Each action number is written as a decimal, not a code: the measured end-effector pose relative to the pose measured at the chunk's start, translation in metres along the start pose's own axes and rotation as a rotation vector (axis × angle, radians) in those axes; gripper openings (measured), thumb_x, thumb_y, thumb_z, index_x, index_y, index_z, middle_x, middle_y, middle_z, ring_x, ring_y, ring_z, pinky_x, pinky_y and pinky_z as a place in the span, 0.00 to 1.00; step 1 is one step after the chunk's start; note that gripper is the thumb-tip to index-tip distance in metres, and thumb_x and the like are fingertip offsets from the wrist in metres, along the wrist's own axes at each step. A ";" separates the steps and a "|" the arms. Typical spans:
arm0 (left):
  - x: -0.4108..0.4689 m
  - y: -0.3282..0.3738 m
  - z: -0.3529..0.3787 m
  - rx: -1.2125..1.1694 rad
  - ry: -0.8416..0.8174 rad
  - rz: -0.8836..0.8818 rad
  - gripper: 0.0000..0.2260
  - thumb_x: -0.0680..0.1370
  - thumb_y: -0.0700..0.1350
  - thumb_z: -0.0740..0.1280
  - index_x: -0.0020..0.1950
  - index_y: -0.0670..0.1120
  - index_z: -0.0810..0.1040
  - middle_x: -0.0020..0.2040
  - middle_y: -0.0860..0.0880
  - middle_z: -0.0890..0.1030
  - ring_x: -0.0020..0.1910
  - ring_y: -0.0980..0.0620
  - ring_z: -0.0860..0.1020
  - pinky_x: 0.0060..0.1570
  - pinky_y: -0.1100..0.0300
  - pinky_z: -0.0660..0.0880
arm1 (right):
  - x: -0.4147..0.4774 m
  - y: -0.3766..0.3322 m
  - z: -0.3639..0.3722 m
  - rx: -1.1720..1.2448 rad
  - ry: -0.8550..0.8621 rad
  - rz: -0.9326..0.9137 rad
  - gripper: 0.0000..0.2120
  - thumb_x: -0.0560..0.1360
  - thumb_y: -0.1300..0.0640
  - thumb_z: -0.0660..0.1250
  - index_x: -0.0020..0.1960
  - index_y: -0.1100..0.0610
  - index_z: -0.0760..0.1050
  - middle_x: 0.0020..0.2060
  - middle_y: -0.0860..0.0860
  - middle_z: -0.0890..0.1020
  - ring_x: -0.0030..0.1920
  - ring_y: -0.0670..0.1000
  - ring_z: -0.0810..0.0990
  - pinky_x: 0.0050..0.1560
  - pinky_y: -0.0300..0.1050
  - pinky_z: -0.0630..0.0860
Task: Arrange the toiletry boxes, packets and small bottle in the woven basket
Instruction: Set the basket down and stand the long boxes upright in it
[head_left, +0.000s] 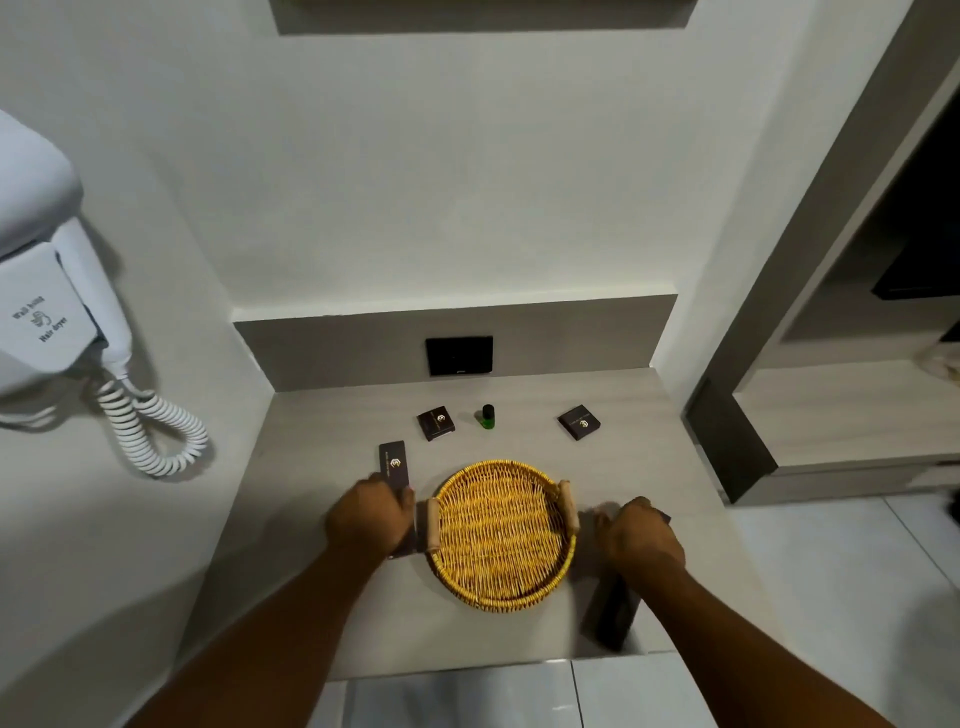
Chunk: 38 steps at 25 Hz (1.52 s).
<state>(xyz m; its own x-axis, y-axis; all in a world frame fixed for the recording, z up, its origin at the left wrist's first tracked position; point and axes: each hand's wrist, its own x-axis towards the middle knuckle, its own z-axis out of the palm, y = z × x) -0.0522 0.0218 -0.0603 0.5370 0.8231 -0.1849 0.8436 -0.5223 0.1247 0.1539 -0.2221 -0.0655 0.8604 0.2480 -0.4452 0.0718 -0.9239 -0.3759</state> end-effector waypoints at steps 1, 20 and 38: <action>0.007 -0.005 0.001 -0.045 -0.006 -0.055 0.21 0.79 0.60 0.60 0.52 0.40 0.74 0.45 0.42 0.80 0.43 0.45 0.81 0.41 0.54 0.77 | -0.001 0.008 0.001 0.013 -0.027 0.044 0.24 0.78 0.45 0.65 0.65 0.61 0.68 0.52 0.58 0.80 0.51 0.59 0.81 0.52 0.56 0.80; 0.024 0.007 0.035 -0.280 -0.077 -0.181 0.25 0.72 0.55 0.73 0.57 0.37 0.74 0.54 0.37 0.80 0.52 0.38 0.80 0.45 0.50 0.77 | 0.003 0.025 0.015 -0.062 0.000 0.010 0.28 0.77 0.57 0.68 0.72 0.58 0.60 0.66 0.62 0.63 0.56 0.66 0.78 0.50 0.56 0.82; 0.005 0.080 -0.029 -0.218 0.056 -0.011 0.32 0.67 0.65 0.69 0.61 0.46 0.67 0.54 0.46 0.81 0.55 0.41 0.78 0.64 0.39 0.64 | 0.002 -0.122 -0.012 0.066 0.022 -0.470 0.25 0.74 0.59 0.72 0.66 0.56 0.64 0.58 0.59 0.78 0.58 0.63 0.78 0.58 0.59 0.78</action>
<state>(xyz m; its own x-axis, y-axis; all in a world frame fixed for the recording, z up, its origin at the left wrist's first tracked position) 0.0177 -0.0097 -0.0233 0.5212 0.8428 -0.1343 0.8250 -0.4572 0.3322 0.1527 -0.1121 -0.0108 0.7527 0.6281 -0.1973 0.4247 -0.6923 -0.5834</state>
